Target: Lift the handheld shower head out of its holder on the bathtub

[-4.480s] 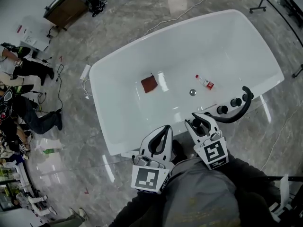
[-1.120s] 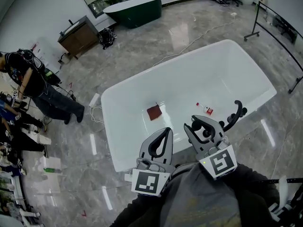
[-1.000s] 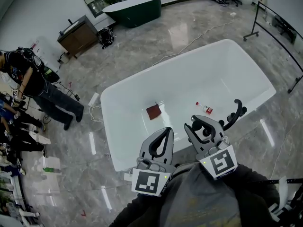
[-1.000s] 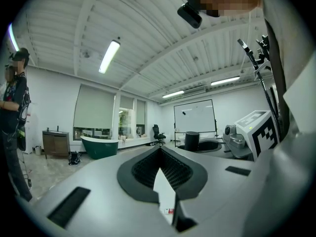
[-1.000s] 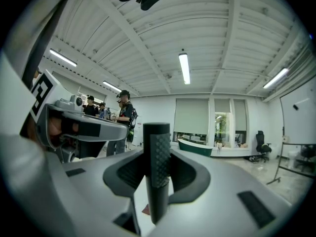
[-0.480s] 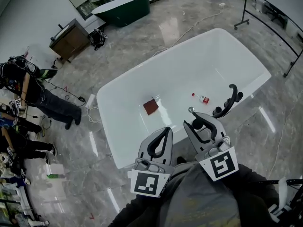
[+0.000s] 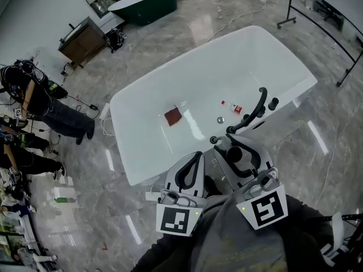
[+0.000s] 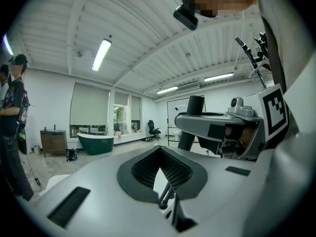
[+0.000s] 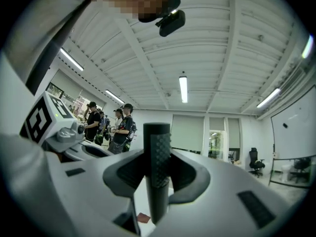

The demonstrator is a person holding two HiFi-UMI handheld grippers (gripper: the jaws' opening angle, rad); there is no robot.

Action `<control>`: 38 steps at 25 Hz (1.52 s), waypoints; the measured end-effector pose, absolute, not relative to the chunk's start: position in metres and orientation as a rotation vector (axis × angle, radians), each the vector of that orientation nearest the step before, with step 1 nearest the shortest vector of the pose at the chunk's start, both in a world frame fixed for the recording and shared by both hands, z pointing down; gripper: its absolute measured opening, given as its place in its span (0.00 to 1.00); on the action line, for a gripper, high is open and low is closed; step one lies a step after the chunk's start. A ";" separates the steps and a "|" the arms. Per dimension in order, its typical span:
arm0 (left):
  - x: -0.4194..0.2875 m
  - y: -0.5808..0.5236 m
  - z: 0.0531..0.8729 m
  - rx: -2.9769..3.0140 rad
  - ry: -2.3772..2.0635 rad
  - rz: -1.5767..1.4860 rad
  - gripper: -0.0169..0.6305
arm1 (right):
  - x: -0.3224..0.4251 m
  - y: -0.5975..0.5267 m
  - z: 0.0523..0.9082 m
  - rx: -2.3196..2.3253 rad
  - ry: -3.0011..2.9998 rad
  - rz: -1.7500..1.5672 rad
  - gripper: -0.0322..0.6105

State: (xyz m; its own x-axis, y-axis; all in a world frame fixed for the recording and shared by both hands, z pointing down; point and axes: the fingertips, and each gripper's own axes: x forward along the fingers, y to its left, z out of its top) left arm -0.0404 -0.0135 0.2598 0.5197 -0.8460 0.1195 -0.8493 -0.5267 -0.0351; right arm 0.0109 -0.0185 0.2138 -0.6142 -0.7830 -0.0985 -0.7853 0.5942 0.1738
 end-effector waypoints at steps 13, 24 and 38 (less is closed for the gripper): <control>-0.020 0.025 0.265 2.691 -1.574 0.230 0.03 | 0.029 0.015 0.237 -1.302 2.842 0.197 0.25; -0.010 0.011 0.275 2.706 -1.514 0.290 0.03 | 0.042 0.000 0.246 -1.350 2.827 0.157 0.25; -0.012 0.000 0.283 2.683 -1.509 0.299 0.03 | 0.036 -0.011 0.255 -1.315 2.863 0.157 0.25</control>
